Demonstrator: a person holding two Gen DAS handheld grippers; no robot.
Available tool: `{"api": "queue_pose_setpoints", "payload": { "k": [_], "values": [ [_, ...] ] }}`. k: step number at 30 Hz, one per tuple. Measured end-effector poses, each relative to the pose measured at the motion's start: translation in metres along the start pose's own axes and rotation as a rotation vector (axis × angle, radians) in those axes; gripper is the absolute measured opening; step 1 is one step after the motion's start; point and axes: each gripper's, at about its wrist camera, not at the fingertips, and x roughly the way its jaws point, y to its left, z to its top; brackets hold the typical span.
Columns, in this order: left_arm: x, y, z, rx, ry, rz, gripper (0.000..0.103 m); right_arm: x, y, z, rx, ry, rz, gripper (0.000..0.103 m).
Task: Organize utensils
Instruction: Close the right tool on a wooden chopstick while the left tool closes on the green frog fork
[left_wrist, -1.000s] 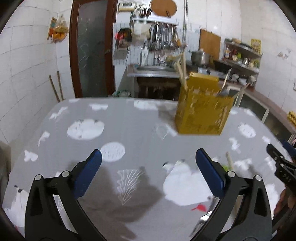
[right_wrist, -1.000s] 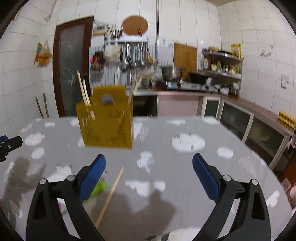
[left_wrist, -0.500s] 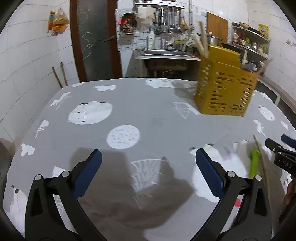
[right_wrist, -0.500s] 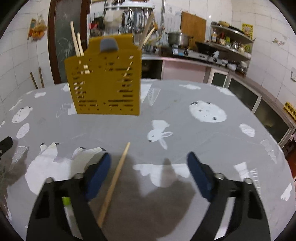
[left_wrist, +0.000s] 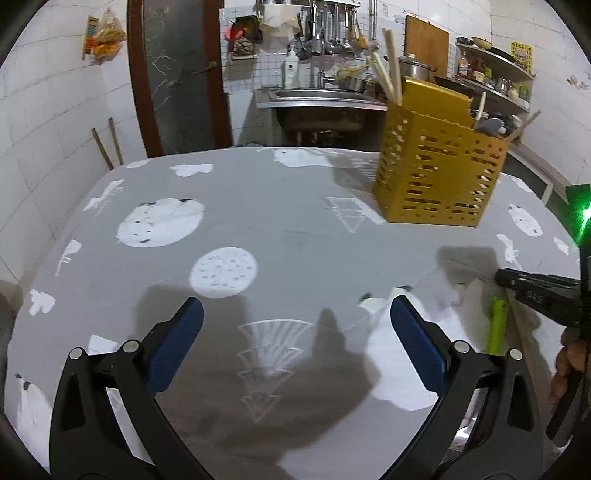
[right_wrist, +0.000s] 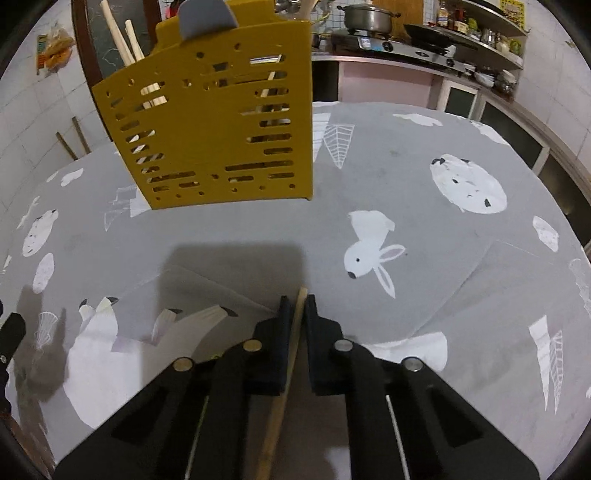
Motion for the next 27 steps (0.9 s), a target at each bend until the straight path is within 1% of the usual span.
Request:
{"api": "queue_pose_setpoints", "payload": {
  "k": [2,6,7,11,14,15,17,18,19,20,22,23,24,27],
  "values": [
    [0.000,-0.008,0.001,-0.001,0.014,-0.028,0.098,-0.003,-0.006,-0.001,0.009,-0.002,0.021,0.005],
    [0.002,-0.028,0.001,0.017,0.032,-0.073,0.098,-0.021,-0.024,-0.006,0.005,-0.036,0.021,0.005],
    [0.003,-0.033,0.001,0.021,0.039,-0.080,0.098,-0.028,-0.030,-0.010,0.002,-0.045,0.013,0.005],
    [0.007,-0.062,0.000,0.048,0.074,-0.153,0.098,-0.041,-0.058,-0.019,-0.003,-0.055,-0.022,0.005],
    [0.010,-0.087,-0.004,0.100,0.092,-0.163,0.096,-0.048,-0.081,-0.029,0.007,-0.052,-0.046,0.005],
    [0.011,-0.095,-0.005,0.118,0.098,-0.174,0.092,-0.051,-0.090,-0.032,0.009,-0.049,-0.054,0.005],
    [0.012,-0.109,-0.008,0.141,0.115,-0.187,0.088,-0.054,-0.102,-0.037,0.009,-0.047,-0.067,0.005],
    [0.014,-0.118,-0.009,0.155,0.130,-0.197,0.083,-0.055,-0.107,-0.040,0.010,-0.045,-0.071,0.005],
    [0.016,-0.124,-0.010,0.162,0.140,-0.207,0.076,-0.055,-0.112,-0.041,0.013,-0.044,-0.069,0.006],
    [0.018,-0.130,-0.011,0.170,0.153,-0.218,0.073,-0.055,-0.116,-0.043,0.022,-0.045,-0.067,0.006],
    [0.023,-0.144,-0.013,0.192,0.182,-0.232,0.064,-0.054,-0.122,-0.046,0.034,-0.043,-0.060,0.006],
    [0.026,-0.150,-0.014,0.207,0.196,-0.238,0.062,-0.054,-0.123,-0.047,0.035,-0.042,-0.058,0.006],
    [0.028,-0.154,-0.015,0.216,0.206,-0.243,0.056,-0.053,-0.124,-0.048,0.035,-0.041,-0.057,0.006],
    [0.036,-0.164,-0.017,0.231,0.240,-0.245,0.046,-0.055,-0.126,-0.051,0.034,-0.044,-0.052,0.005]
  ]
}}
